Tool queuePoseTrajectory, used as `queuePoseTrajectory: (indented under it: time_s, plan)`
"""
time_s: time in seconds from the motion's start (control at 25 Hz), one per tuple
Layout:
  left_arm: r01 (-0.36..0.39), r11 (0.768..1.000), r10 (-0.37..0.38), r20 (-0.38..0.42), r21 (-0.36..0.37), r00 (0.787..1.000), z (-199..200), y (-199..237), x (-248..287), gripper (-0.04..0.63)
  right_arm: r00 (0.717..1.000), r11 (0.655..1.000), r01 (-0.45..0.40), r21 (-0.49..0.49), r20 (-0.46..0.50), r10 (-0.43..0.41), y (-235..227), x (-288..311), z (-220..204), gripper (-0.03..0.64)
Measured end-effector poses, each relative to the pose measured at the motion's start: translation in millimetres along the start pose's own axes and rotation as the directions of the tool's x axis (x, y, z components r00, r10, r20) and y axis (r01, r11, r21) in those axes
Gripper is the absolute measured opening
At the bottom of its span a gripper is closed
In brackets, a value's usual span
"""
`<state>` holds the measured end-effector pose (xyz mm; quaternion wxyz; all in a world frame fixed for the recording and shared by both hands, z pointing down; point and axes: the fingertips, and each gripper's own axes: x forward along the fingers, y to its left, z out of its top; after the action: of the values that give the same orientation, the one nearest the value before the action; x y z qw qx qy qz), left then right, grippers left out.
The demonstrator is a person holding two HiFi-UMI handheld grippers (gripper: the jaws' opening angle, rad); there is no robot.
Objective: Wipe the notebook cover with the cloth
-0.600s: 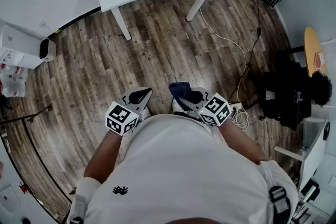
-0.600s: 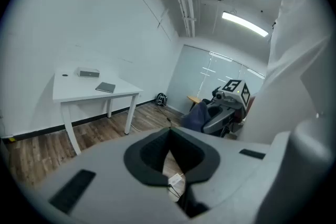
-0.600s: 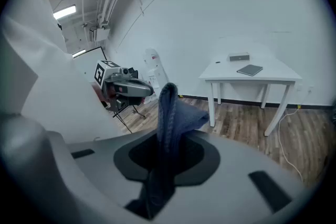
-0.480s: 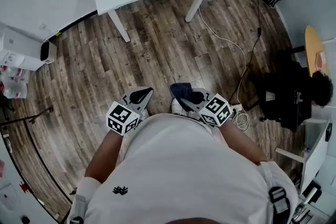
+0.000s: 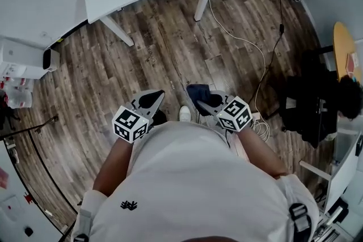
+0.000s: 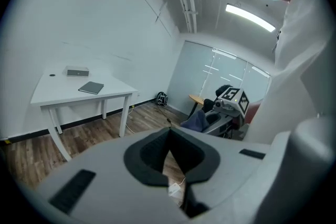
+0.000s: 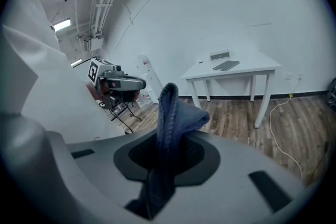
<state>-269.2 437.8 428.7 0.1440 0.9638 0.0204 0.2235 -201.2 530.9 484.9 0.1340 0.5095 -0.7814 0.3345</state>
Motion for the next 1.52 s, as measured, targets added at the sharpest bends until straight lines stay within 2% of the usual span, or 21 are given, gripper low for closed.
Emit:
queuePoseTrajectory:
  time_s: [0.12, 0.32, 0.44, 0.56, 0.76, 0.92, 1.28, 1.52]
  plan:
    - [-0.004, 1.0, 0.005, -0.031, 0.012, 0.999, 10, 10, 21, 0.006, 1.0, 0.999, -0.013, 0.037, -0.016, 0.014, -31, 1, 2, 0.063]
    - [-0.011, 1.0, 0.012, -0.044, 0.014, 0.999, 20, 56, 38, 0.006, 0.999, 0.999, -0.011, 0.044, -0.033, 0.013, -65, 24, 23, 0.063]
    - [-0.007, 0.999, 0.006, -0.024, -0.032, 1.0, 30, 101, 51, 0.006, 0.999, 0.999, 0.014, 0.053, -0.044, -0.012, -89, 43, 43, 0.063]
    - [0.003, 0.996, -0.004, -0.009, -0.086, 1.0, 56, 153, 84, 0.006, 0.997, 0.996, 0.035, 0.08, -0.067, -0.03, -130, 55, 72, 0.063]
    - [0.036, 0.998, -0.036, 0.006, -0.06, 0.999, 97, 219, 115, 0.006, 0.99, 0.997, 0.059, 0.053, -0.129, -0.052, -178, 81, 121, 0.063]
    - [0.041, 0.999, -0.041, -0.008, -0.027, 0.999, 112, 267, 137, 0.008, 0.989, 0.998, 0.06, 0.008, -0.135, -0.058, -219, 113, 165, 0.063]
    - [-0.043, 0.996, 0.042, -0.011, -0.077, 0.999, 123, 330, 163, 0.008, 0.989, 0.995, 0.0, -0.097, -0.148, -0.014, -287, 157, 243, 0.064]
    - [-0.15, 0.983, 0.148, -0.032, -0.104, 0.989, 135, 383, 194, 0.006, 0.978, 0.98, -0.089, -0.18, -0.201, 0.052, -348, 191, 291, 0.064]
